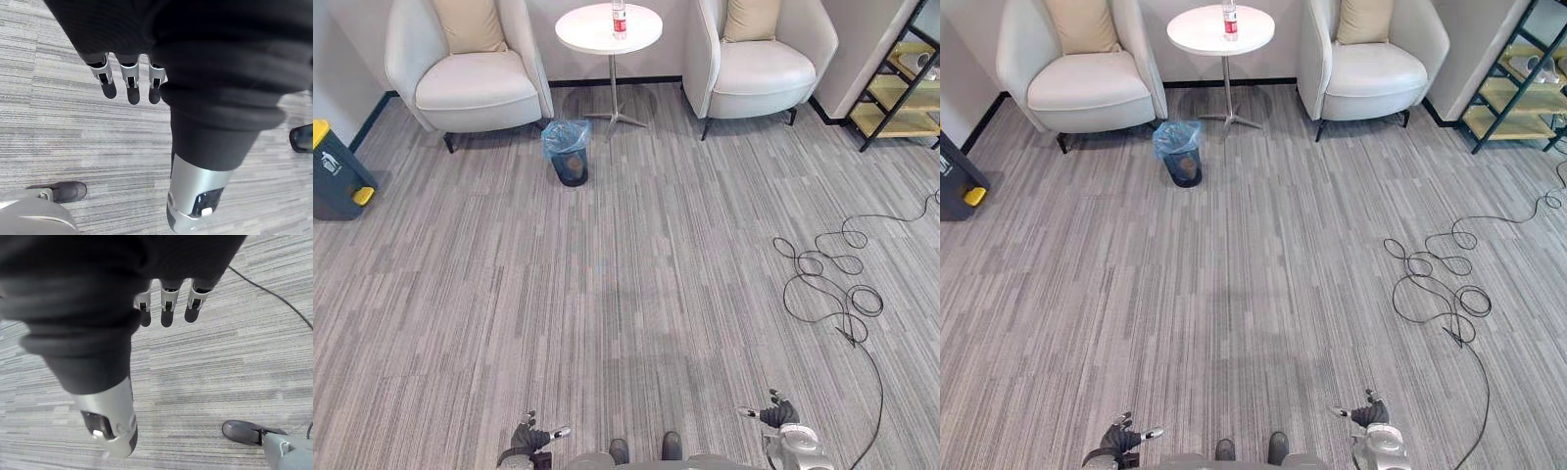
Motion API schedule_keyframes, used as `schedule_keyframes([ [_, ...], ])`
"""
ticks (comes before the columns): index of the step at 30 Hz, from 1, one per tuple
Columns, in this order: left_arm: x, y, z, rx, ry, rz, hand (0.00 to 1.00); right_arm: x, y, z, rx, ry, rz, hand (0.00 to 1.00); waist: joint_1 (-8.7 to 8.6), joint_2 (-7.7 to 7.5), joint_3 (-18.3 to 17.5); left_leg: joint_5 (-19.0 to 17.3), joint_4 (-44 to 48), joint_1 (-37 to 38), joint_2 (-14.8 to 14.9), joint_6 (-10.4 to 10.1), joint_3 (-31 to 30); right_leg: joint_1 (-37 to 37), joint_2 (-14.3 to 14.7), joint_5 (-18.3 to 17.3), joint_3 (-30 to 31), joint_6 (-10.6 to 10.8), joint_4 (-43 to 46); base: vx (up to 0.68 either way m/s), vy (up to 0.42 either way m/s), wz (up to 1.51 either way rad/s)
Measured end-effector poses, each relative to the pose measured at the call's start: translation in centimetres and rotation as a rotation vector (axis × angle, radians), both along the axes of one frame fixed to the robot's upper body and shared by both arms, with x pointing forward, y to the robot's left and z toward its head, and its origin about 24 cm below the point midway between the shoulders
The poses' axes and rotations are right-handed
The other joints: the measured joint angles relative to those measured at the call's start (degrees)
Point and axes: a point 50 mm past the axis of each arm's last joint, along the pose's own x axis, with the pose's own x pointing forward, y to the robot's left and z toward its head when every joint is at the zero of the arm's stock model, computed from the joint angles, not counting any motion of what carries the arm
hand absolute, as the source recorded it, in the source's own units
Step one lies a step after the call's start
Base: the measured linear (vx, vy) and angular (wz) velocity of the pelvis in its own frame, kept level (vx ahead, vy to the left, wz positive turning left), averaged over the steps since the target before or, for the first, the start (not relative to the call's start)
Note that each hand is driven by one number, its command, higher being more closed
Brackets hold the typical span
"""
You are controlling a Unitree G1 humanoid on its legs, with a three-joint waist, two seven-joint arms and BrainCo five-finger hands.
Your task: Gather rubbish on tea table into small bin, then transfer packed bag to large trash can.
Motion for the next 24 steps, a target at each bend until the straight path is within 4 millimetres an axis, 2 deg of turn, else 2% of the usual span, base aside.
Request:
schedule_keyframes([
  [4,0.1,0.2,0.1,0.002,-0.007,0.014,0.00,1.0,-0.5,0.5,-0.015,-0.030,0.002,0.00,0.60,0.56,0.45,-2.84,4.55,-3.26,0.32,0.79,2.01,-3.18,-0.08,-1.36,1.53,0.77,3.12,0.02,0.023,-0.27],
  [7,0.1,0.6,0.2,0.008,-0.014,0.030,0.00,1.2,-1.0,0.8,-0.028,-0.037,-0.005,0.00,1.07,1.20,1.95,-6.00,8.72,-3.90,0.17,1.79,3.01,-7.75,-1.06,-7.77,2.36,2.21,15.01,0.03,0.061,-0.15],
  [8,0.0,0.6,0.2,0.010,-0.012,0.031,0.00,0.6,-1.2,0.6,-0.031,-0.023,-0.009,0.00,1.16,1.26,2.01,-7.15,10.00,-3.81,-0.11,2.23,3.26,-10.14,-1.86,-10.39,1.69,3.94,21.32,0.05,0.081,-0.02],
  [10,0.1,0.8,0.2,0.015,-0.013,0.030,0.00,0.3,-1.2,0.6,-0.032,-0.020,-0.010,0.00,1.22,1.26,2.41,-7.94,10.92,-3.37,-0.76,2.75,3.37,-14.34,-3.60,-12.08,-0.48,5.86,31.47,0.09,0.088,0.05],
  [12,0.2,1.2,0.4,0.025,-0.018,0.029,0.00,0.4,-1.2,0.6,-0.032,-0.024,-0.009,0.00,0.98,0.84,3.64,-8.22,10.33,-1.38,-1.64,3.23,3.07,-18.08,-6.06,-12.33,-3.21,5.98,41.39,0.14,0.063,0.12],
  [13,0.4,1.6,0.6,0.036,-0.028,0.026,0.00,0.3,-1.2,0.6,-0.032,-0.021,-0.010,0.00,0.76,0.31,4.48,-9.17,10.14,0.30,-2.16,4.32,2.64,-19.59,-7.99,-13.54,-5.74,5.70,47.00,0.18,0.018,0.08],
  [15,0.4,1.9,0.8,0.047,-0.036,0.025,0.00,0.5,-1.3,0.7,-0.035,-0.026,-0.008,0.00,0.43,0.44,4.77,-10.50,9.68,2.18,-2.02,4.36,2.05,-22.26,-9.39,-15.82,-8.62,5.17,49.22,0.25,-0.007,0.10],
  [17,0.6,1.9,0.8,0.048,-0.042,0.024,0.00,1.0,-1.5,1.0,-0.042,-0.040,-0.005,0.00,-0.70,1.15,5.57,-11.08,8.52,4.04,-0.70,4.13,1.08,-24.41,-9.02,-16.49,-10.99,4.85,46.35,0.33,-0.074,0.24],
  [18,1.3,1.8,1.0,0.047,-0.057,0.018,0.00,1.1,-1.7,1.1,-0.048,-0.043,-0.005,0.00,-1.46,1.69,6.20,-11.32,7.51,5.12,0.60,3.69,0.17,-26.21,-8.61,-16.27,-12.89,4.49,43.09,0.44,-0.132,0.37],
  [19,2.0,1.9,1.2,0.050,-0.073,0.013,0.00,1.3,-1.8,1.2,-0.050,-0.047,-0.004,0.00,-1.97,2.07,6.89,-11.43,6.53,6.31,1.93,3.40,-0.72,-28.16,-7.53,-14.50,-13.50,2.77,39.04,0.32,-0.099,0.42],
  [20,2.1,1.9,1.2,0.051,-0.076,0.012,0.00,1.2,-1.8,1.2,-0.050,-0.046,-0.004,0.00,-2.14,2.13,7.01,-11.52,6.39,6.74,2.49,3.23,-1.00,-28.88,-7.10,-13.09,-13.46,2.18,36.52,0.47,-0.166,0.51],
  [21,2.5,2.1,1.4,0.055,-0.086,0.007,0.00,0.9,-1.8,1.1,-0.051,-0.039,-0.007,0.00,-2.50,1.18,6.76,-11.91,6.65,7.60,2.61,1.43,-1.77,-29.05,-6.70,-8.89,-12.99,1.20,31.17,0.42,-0.155,0.47],
  [22,2.5,2.2,1.4,0.059,-0.086,0.007,0.00,0.4,-1.9,0.9,-0.052,-0.030,-0.009,0.00,-2.73,0.45,6.39,-12.62,7.10,8.25,2.47,0.18,-2.44,-28.84,-7.05,-5.03,-12.83,-0.63,29.43,0.54,-0.198,0.45],
  [23,2.5,1.8,1.3,0.048,-0.086,0.009,0.00,0.1,-2.3,1.0,-0.061,-0.023,-0.016,0.00,-2.91,1.48,6.26,-14.04,9.53,8.71,4.24,-2.30,-2.99,-28.09,-6.48,-3.26,-13.87,-5.43,31.29,0.57,-0.227,0.23],
  [24,2.7,1.8,1.4,0.042,-0.091,0.006,0.00,0.8,-2.2,1.2,-0.060,-0.049,-0.014,0.00,-2.93,1.58,6.06,-12.94,15.31,6.11,5.48,-4.28,-2.98,-26.85,-5.38,-5.01,-14.37,-6.38,30.28,0.56,-0.229,0.09],
])
